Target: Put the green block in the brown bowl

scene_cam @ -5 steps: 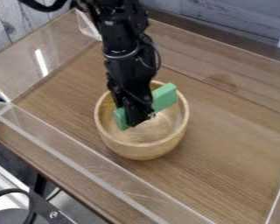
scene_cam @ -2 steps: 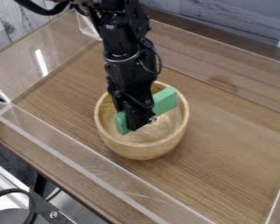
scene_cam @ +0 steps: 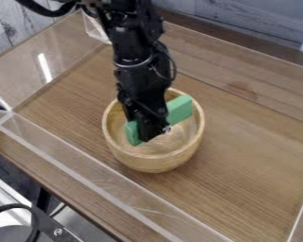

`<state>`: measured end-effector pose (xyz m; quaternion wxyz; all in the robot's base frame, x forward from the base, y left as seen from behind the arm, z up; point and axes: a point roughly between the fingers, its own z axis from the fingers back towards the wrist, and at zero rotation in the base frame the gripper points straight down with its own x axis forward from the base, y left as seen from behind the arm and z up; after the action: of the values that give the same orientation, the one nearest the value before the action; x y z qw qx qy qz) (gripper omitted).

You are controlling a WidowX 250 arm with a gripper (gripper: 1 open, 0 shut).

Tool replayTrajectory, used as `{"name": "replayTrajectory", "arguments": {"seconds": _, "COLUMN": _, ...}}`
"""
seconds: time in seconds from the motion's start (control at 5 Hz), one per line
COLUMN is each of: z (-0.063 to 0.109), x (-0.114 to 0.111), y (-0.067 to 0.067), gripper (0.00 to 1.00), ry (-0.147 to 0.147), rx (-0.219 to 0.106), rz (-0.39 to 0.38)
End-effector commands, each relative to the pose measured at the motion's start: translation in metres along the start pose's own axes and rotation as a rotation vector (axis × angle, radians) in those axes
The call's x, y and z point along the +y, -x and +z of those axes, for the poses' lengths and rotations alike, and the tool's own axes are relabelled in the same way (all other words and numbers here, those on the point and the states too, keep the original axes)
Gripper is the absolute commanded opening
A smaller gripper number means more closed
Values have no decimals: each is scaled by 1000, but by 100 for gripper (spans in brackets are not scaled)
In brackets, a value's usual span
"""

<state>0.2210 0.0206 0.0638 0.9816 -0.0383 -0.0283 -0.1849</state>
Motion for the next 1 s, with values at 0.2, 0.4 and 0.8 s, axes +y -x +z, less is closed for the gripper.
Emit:
{"name": "replayTrajectory", "arguments": {"seconds": 0.2, "z": 6, "x": -2, "y": -5, "gripper": 0, "ry": -7, "rx": -24, "rz": -8}}
{"name": "replayTrajectory", "arguments": {"seconds": 0.4, "z": 5, "x": -2, "y": -5, "gripper": 0, "ry": -4, "rx": -18, "rz": -9}}
{"name": "replayTrajectory", "arguments": {"seconds": 0.8, "z": 2, "x": -2, "y": -5, "gripper": 0, "ry": 1, "rx": -7, "rz": -10}}
